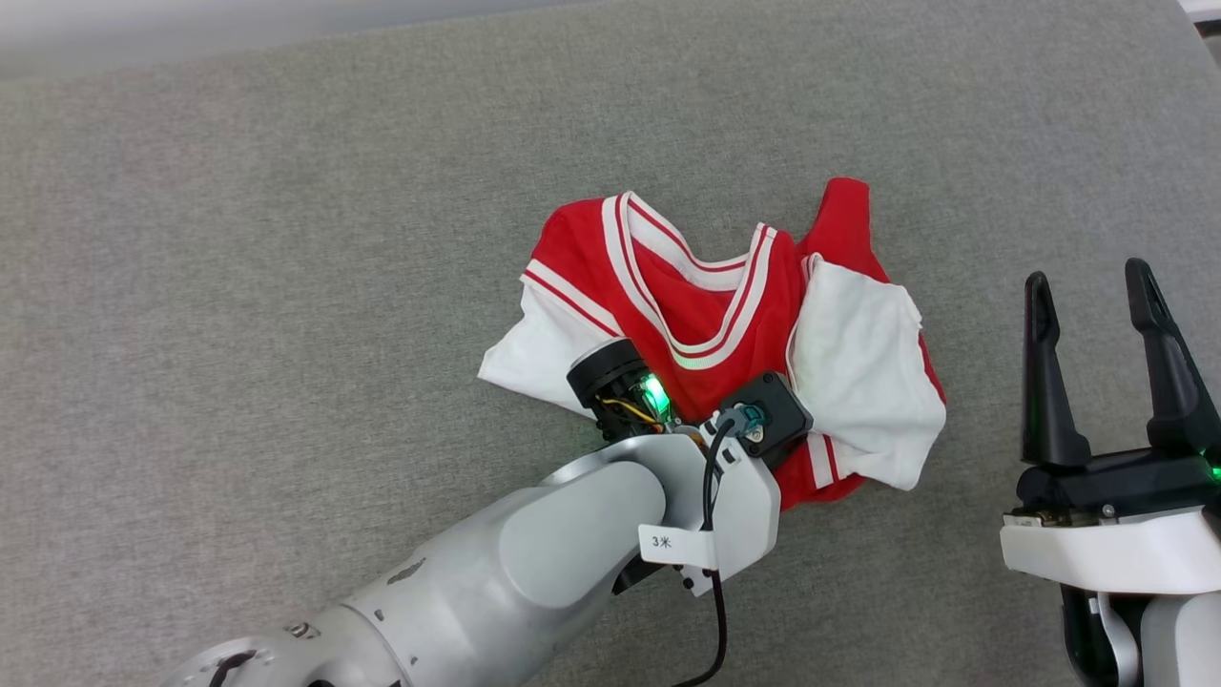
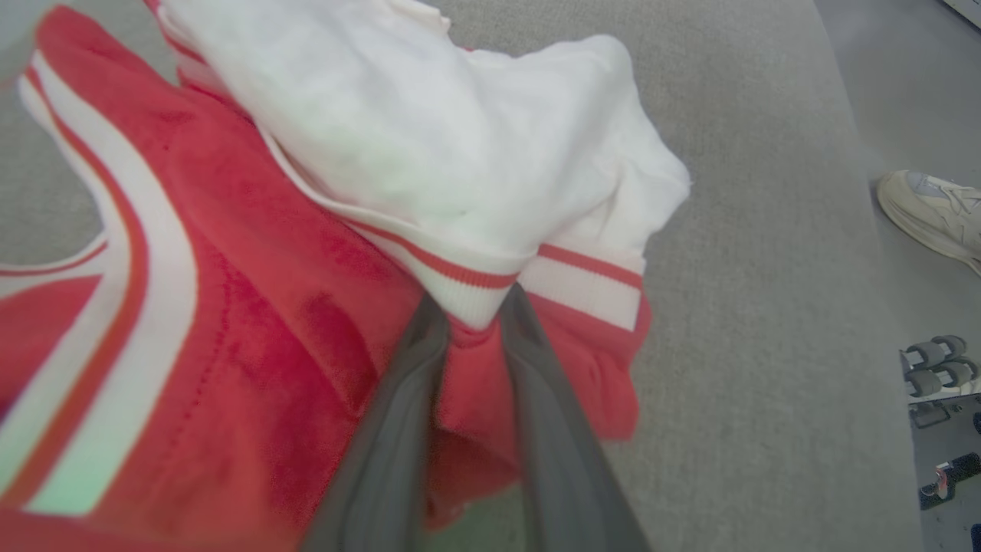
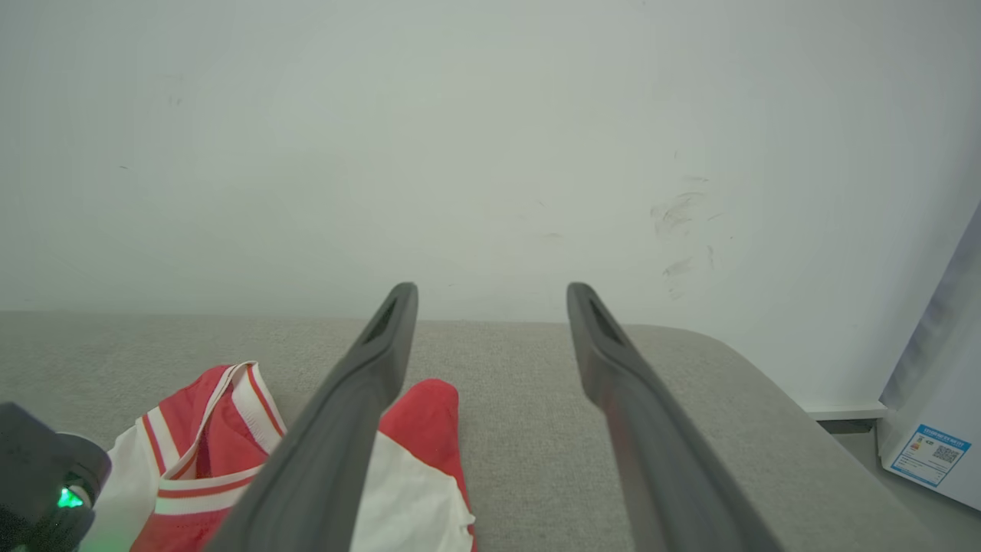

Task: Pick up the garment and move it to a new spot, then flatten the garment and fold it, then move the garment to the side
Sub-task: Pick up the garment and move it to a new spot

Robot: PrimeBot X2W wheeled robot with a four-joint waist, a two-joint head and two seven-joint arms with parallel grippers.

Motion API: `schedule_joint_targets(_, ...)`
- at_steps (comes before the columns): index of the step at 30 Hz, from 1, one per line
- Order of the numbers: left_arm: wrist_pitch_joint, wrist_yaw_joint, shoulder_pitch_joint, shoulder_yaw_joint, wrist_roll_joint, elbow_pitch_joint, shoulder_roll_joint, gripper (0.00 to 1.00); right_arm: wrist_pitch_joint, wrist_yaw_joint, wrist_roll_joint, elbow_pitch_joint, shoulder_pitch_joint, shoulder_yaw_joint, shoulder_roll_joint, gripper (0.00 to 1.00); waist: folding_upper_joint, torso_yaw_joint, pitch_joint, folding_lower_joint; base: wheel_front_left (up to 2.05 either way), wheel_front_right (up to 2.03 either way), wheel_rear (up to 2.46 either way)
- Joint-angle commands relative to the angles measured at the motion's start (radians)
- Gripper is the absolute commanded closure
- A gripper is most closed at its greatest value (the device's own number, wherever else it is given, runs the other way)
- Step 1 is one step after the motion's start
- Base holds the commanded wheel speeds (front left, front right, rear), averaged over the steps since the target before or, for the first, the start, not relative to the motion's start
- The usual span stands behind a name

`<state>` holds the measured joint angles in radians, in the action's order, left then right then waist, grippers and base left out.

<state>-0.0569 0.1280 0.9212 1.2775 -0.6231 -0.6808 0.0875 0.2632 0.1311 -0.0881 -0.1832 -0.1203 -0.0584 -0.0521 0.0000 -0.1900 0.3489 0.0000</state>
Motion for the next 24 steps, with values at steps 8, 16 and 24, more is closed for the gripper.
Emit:
schedule_joint_targets(8, 0.243, -0.022, 0.022, -0.028, 0.011, -0.042, -0.026, 0.00, 0.002, -0.001, 0.022, 0.028, 0.030, -0.013, 0.003, 0.00, 0.0000, 0.046, -0.086, 0.0000, 0.00, 0.00, 0.00)
schedule_joint_targets(16, 0.322, -0.156, -0.039, -0.151, 0.024, 0.050, 0.001, 0.00, 0.002, -0.001, 0.036, 0.063, 0.084, -0.008, 0.003, 0.00, 0.0000, 0.099, -0.181, 0.0000, 0.00, 0.00, 0.00)
schedule_joint_targets(24, 0.322, -0.283, -0.213, -0.378, 0.124, 0.287, 0.124, 0.00, 0.002, -0.001, 0.040, 0.088, 0.130, -0.007, 0.003, 0.00, 0.0000, 0.153, -0.245, 0.0000, 0.00, 0.00, 0.00)
